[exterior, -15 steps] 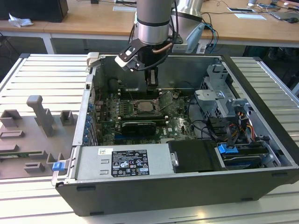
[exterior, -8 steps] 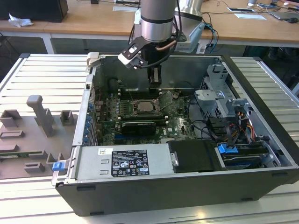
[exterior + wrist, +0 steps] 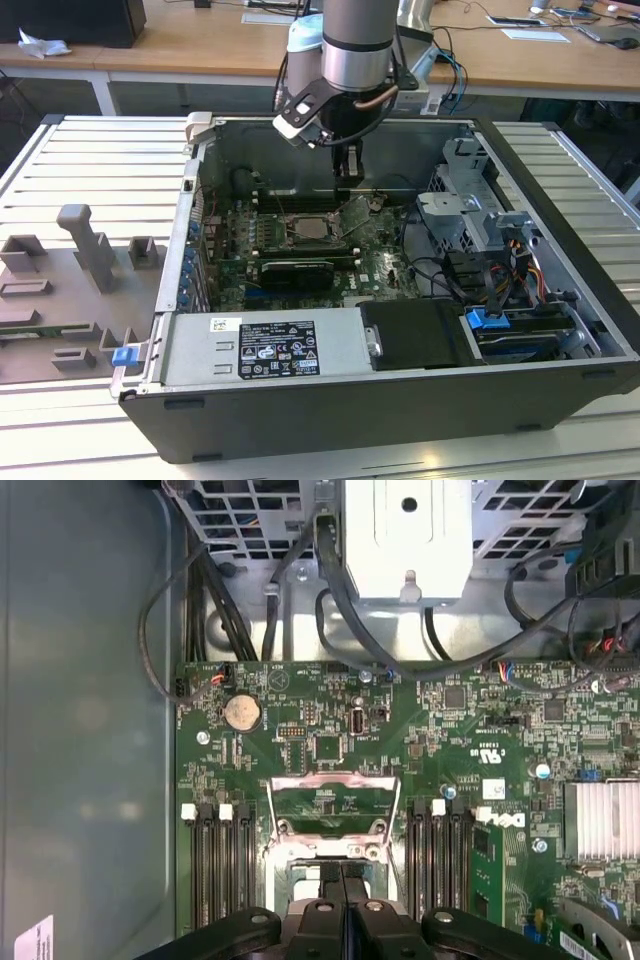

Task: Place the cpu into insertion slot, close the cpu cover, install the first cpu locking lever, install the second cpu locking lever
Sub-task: 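Close the cpu cover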

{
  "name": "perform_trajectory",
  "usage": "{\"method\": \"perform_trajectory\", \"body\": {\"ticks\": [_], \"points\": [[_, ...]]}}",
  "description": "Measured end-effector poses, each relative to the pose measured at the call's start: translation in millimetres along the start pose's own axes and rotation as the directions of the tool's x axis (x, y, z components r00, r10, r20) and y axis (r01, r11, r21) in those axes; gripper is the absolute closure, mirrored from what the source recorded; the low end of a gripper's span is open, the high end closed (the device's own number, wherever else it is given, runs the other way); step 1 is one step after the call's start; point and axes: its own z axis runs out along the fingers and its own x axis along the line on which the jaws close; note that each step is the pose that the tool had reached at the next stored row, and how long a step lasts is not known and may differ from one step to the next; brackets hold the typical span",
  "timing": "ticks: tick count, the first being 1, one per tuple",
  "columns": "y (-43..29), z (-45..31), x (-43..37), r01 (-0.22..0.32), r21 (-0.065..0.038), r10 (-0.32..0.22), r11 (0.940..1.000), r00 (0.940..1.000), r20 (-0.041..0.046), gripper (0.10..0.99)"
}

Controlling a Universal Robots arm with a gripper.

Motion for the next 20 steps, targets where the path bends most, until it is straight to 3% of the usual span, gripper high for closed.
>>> {"method": "perform_trajectory", "body": {"ticks": [5, 15, 20], "points": [[6.7, 0.6, 0.1, 0.000, 0.000, 0.000, 1.0000, 1.0000, 0.0000, 0.980], [10.4, 2.2, 0.1, 0.000, 0.000, 0.000, 1.0000, 1.0000, 0.0000, 0.980], [28.1, 4.5, 0.4, 0.024, 0.000, -0.024, 0.9997, 0.9997, -0.0010, 0.980]]}}
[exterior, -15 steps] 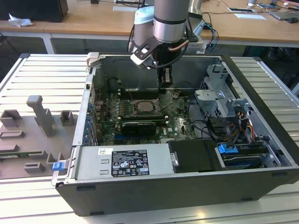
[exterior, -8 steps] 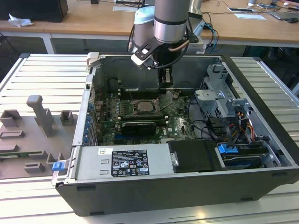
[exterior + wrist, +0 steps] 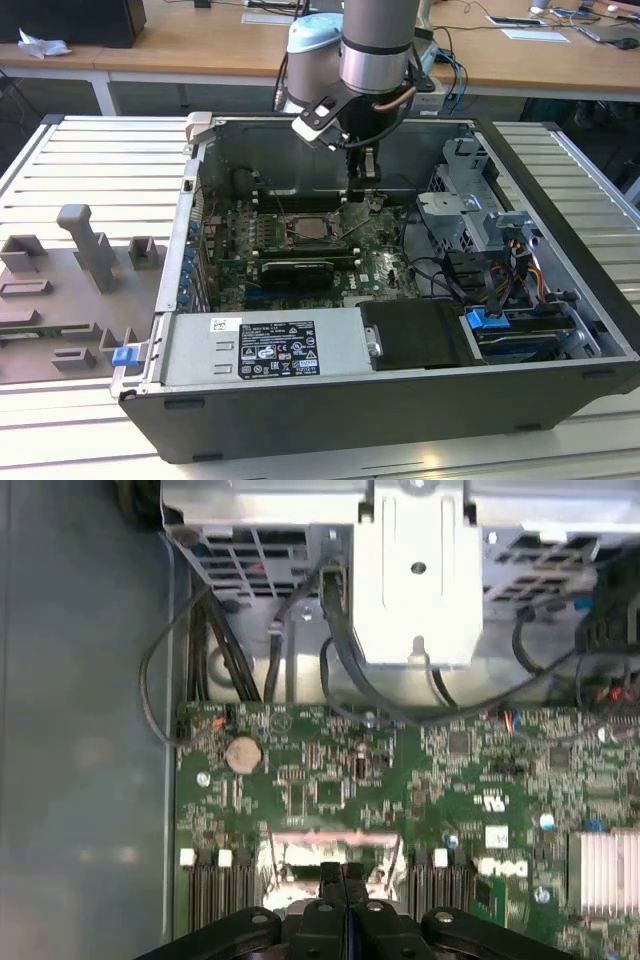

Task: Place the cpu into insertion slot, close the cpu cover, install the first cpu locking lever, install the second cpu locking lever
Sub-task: 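Close the cpu cover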

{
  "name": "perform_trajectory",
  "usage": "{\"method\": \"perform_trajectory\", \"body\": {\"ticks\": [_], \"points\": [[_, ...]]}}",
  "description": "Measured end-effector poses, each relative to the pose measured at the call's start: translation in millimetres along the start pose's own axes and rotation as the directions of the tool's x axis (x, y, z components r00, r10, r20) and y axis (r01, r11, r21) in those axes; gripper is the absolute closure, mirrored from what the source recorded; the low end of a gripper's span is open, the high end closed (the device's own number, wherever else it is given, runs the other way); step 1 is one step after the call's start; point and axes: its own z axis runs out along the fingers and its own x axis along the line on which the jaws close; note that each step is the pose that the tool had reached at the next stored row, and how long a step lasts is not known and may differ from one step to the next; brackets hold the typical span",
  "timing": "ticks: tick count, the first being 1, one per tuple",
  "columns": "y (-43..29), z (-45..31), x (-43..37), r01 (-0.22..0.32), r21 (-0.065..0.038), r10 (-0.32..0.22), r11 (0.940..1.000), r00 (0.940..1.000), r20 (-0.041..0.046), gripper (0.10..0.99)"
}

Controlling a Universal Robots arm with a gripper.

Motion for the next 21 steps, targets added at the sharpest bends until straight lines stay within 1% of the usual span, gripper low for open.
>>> {"method": "perform_trajectory", "body": {"ticks": [1, 2, 6, 13, 15, 17, 18, 19, 20, 21], "points": [[7.9, 1.9, 0.2, 0.005, 0.001, -0.005, 1.0000, 1.0000, -0.0001, 0.980], [10.8, 2.6, 0.3, 0.014, 0.001, -0.014, 0.9999, 0.9999, -0.0003, 0.980], [17.5, 4.9, 0.6, 0.029, 0.003, -0.029, 0.9996, 0.9996, -0.0009, 0.980], [30.7, 9.7, 2.4, 0.031, 0.008, -0.031, 0.9995, 0.9995, 0.0056, 0.980], [32.9, 12.1, 2.6, 0.031, 0.009, -0.031, 0.9995, 0.9995, 0.0060, 0.980], [33.6, 17.6, 2.6, 0.031, 0.012, -0.031, 0.9995, 0.9995, 0.0058, 0.980], [33.6, 18.0, 2.5, 0.031, 0.022, -0.031, 0.9993, 0.9995, 0.0056, 0.980], [33.6, 18.0, 2.5, 0.031, 0.042, -0.031, 0.9986, 0.9995, 0.0047, 0.980], [33.6, 18.0, 2.6, 0.030, 0.053, -0.031, 0.9981, 0.9995, 0.0041, 0.980], [33.4, 18.0, 2.6, 0.030, 0.058, -0.031, 0.9979, 0.9995, 0.0040, 0.980]]}}
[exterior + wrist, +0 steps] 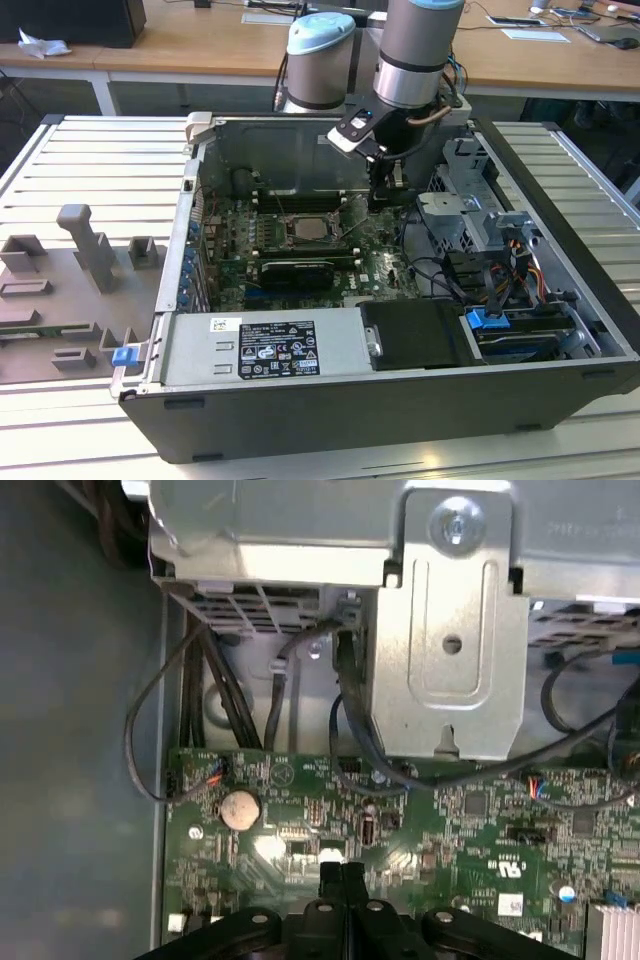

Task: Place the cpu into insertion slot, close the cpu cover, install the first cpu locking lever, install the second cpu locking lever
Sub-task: 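Close the cpu cover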

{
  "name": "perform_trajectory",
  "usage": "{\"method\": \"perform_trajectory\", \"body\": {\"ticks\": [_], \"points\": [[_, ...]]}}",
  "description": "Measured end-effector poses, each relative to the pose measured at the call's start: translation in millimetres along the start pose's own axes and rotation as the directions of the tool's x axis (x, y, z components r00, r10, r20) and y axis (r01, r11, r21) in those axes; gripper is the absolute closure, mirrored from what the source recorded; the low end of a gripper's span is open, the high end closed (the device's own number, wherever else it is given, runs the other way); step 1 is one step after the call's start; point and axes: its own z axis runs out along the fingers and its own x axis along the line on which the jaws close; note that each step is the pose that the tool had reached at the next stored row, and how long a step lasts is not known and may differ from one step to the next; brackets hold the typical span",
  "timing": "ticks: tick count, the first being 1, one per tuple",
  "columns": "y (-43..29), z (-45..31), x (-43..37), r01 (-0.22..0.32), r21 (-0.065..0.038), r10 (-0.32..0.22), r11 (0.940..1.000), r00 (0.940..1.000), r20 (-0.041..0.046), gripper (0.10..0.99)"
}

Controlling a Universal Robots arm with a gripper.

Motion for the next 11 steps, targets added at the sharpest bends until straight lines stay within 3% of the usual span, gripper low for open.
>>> {"method": "perform_trajectory", "body": {"ticks": [11], "points": [[-4.5, 0.1, 0.2, 0.000, 0.002, 0.000, 1.0000, 1.0000, -0.0001, 0.980]]}}
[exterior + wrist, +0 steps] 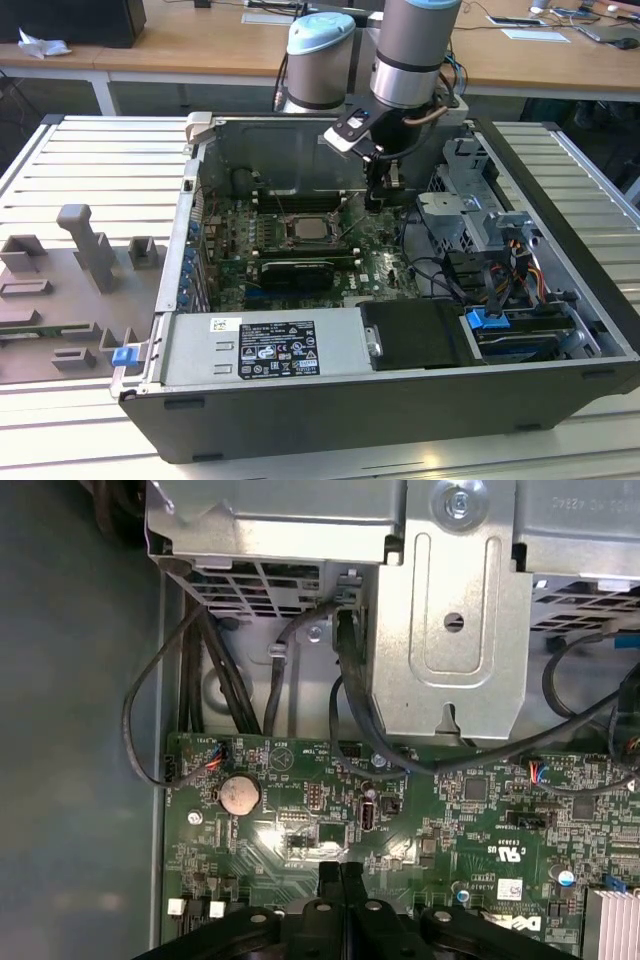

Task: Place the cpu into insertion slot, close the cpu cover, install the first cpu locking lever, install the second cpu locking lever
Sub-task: 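Close the cpu cover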

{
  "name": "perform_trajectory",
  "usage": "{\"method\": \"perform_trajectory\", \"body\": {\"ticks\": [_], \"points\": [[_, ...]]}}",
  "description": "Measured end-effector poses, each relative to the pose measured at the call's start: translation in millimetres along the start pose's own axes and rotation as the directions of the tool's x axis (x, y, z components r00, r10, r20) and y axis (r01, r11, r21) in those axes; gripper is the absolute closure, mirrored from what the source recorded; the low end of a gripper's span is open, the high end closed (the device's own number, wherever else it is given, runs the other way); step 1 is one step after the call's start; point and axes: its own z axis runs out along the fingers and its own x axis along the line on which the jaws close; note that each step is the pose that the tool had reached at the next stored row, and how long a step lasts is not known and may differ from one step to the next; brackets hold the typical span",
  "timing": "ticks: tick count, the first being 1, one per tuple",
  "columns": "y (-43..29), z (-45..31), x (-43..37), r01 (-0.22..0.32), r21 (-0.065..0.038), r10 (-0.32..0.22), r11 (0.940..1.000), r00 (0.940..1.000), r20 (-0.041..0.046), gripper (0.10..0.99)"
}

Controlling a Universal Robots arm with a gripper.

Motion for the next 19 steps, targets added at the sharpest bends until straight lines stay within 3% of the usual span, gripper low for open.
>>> {"method": "perform_trajectory", "body": {"ticks": [19], "points": [[-4.9, 0.1, 0.2, 0.000, 0.000, 0.000, 1.0000, 1.0000, 0.0000, 0.980]]}}
